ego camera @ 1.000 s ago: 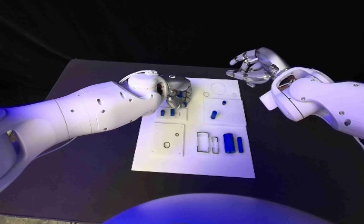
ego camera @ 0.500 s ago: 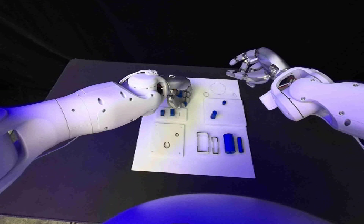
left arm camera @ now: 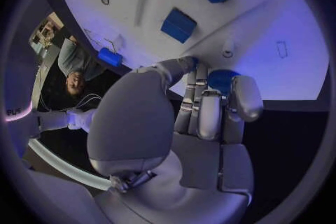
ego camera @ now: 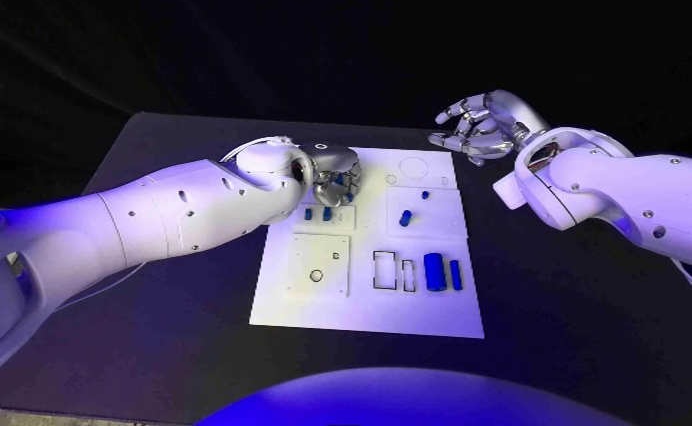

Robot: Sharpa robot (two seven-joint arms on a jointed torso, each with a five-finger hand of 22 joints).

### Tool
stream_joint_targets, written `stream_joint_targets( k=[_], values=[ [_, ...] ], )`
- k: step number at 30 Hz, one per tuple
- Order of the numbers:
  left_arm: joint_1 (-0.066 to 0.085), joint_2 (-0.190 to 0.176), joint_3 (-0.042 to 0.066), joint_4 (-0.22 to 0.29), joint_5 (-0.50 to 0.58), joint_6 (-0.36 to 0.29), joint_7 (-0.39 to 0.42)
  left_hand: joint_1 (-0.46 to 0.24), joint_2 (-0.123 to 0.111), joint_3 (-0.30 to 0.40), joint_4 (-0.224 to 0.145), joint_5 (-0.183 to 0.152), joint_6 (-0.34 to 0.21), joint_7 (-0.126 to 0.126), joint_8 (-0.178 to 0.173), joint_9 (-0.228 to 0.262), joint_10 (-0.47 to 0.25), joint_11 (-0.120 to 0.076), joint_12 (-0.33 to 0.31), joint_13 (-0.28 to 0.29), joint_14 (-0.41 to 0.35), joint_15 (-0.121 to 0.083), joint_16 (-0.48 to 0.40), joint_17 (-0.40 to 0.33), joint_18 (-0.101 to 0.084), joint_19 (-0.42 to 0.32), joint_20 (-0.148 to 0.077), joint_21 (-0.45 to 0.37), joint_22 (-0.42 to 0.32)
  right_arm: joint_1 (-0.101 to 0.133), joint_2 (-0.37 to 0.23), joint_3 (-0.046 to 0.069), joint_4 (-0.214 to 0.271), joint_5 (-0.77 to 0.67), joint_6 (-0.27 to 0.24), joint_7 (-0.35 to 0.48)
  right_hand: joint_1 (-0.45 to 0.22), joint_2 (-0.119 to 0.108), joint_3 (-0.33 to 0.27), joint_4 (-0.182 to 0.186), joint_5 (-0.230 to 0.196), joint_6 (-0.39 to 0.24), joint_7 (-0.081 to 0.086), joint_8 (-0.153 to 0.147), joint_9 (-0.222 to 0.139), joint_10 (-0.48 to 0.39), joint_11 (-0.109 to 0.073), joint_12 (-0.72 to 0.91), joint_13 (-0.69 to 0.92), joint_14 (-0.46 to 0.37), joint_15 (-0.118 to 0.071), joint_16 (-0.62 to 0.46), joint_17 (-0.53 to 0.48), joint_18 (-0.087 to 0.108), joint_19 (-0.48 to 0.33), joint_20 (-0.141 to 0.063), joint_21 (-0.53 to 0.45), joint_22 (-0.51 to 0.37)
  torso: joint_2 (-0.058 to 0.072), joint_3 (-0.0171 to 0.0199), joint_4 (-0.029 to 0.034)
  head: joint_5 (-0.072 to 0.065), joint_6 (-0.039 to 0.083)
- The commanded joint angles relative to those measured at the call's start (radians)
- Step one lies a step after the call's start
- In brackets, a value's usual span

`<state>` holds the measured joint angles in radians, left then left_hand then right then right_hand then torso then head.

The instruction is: Assemble the parts on the task board

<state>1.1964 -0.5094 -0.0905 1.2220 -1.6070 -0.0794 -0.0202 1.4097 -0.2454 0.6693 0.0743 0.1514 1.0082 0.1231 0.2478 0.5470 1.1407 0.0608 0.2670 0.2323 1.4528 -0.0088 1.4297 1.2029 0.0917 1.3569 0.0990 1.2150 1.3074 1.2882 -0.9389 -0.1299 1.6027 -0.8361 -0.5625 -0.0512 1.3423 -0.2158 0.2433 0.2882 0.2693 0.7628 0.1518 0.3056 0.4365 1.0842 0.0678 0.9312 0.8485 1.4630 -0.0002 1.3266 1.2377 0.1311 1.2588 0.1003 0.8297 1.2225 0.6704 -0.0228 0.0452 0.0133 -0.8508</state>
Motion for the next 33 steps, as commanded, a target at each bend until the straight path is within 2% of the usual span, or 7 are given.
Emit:
stream_joint_targets(
  k=[1,10,16,24,33],
  values=[
    [-0.001,-0.019,0.004,0.019,0.034,-0.033,0.018,-0.01,0.001,-0.002,-0.005,0.005,0.008,-0.001,-0.005,0.0,0.011,-0.001,-0.007,0.0,0.008,0.002,0.004,-0.002,-0.016,0.006,0.001,0.005,0.162,-0.001,0.001,0.0,0.0,-0.005,0.006,0.009,-0.004,0.003,0.005,-0.001,0.006,-0.002,-0.003,0.004,0.0,0.003,-0.002,0.003,0.001,-0.003,-0.006,-0.001,0.001,0.006,-0.005,0.002,-0.006,0.0,0.0,-0.0006,0.0009,0.001,0.001],
    [-0.002,-0.1,0.028,0.093,0.087,-0.081,0.027,-0.019,-0.001,-0.003,-0.008,0.008,0.012,0.0,-0.006,0.001,0.023,0.0,-0.017,-0.001,0.01,0.003,0.004,-0.003,-0.017,0.01,0.002,0.013,0.164,-0.001,-0.003,0.0,-0.003,-0.005,0.005,0.009,-0.004,0.003,0.005,-0.001,0.006,-0.002,-0.003,0.004,0.0,0.003,-0.002,0.003,0.001,-0.003,-0.006,-0.001,0.001,0.006,-0.005,0.002,-0.006,0.0,-0.005,-0.0005,0.0059,0.0,0.003],
    [-0.002,-0.138,0.039,0.124,0.112,-0.094,0.029,-0.023,-0.003,-0.004,-0.008,0.009,0.014,-0.001,-0.007,0.001,0.027,0.0,-0.02,-0.002,0.01,0.003,0.003,-0.005,-0.017,0.011,0.003,0.015,0.164,-0.002,-0.004,0.0,-0.005,-0.005,0.005,0.01,-0.004,0.003,0.005,-0.001,0.006,-0.002,-0.003,0.004,0.0,0.003,-0.002,0.003,0.001,-0.003,-0.006,-0.001,0.001,0.006,-0.005,0.002,-0.006,0.0,-0.006,-0.0013,0.0071,0.001,0.006],
    [-0.003,-0.172,0.043,0.131,0.13,-0.053,0.013,-0.025,-0.004,-0.005,-0.009,0.009,0.014,0.0,-0.007,0.001,0.029,0.0,-0.022,-0.002,0.009,0.003,0.003,-0.008,-0.016,0.008,0.003,0.011,0.163,-0.003,-0.007,0.0,-0.005,-0.005,0.005,0.009,-0.005,0.002,0.006,-0.001,0.006,0.0,-0.003,0.007,0.0,0.002,-0.003,0.002,-0.001,-0.003,-0.006,-0.002,0.001,0.006,-0.005,0.002,-0.007,0.0,-0.004,0.0,0.0065,0.005,0.009],
    [-0.005,-0.172,0.043,0.104,0.132,-0.027,0.003,-0.026,-0.005,-0.005,-0.009,0.008,0.014,0.0,-0.008,0.001,0.029,0.0,-0.024,-0.002,0.008,0.003,0.002,-0.01,-0.016,0.007,0.003,0.009,0.163,-0.004,-0.006,0.0,-0.005,-0.005,0.006,0.009,-0.005,0.002,0.006,-0.001,0.006,0.0,-0.003,0.007,0.0,0.002,-0.003,0.002,-0.001,-0.003,-0.006,-0.002,0.001,0.006,-0.005,0.002,-0.007,0.0,-0.003,-0.0001,0.0037,0.009,0.009]
  ],
)
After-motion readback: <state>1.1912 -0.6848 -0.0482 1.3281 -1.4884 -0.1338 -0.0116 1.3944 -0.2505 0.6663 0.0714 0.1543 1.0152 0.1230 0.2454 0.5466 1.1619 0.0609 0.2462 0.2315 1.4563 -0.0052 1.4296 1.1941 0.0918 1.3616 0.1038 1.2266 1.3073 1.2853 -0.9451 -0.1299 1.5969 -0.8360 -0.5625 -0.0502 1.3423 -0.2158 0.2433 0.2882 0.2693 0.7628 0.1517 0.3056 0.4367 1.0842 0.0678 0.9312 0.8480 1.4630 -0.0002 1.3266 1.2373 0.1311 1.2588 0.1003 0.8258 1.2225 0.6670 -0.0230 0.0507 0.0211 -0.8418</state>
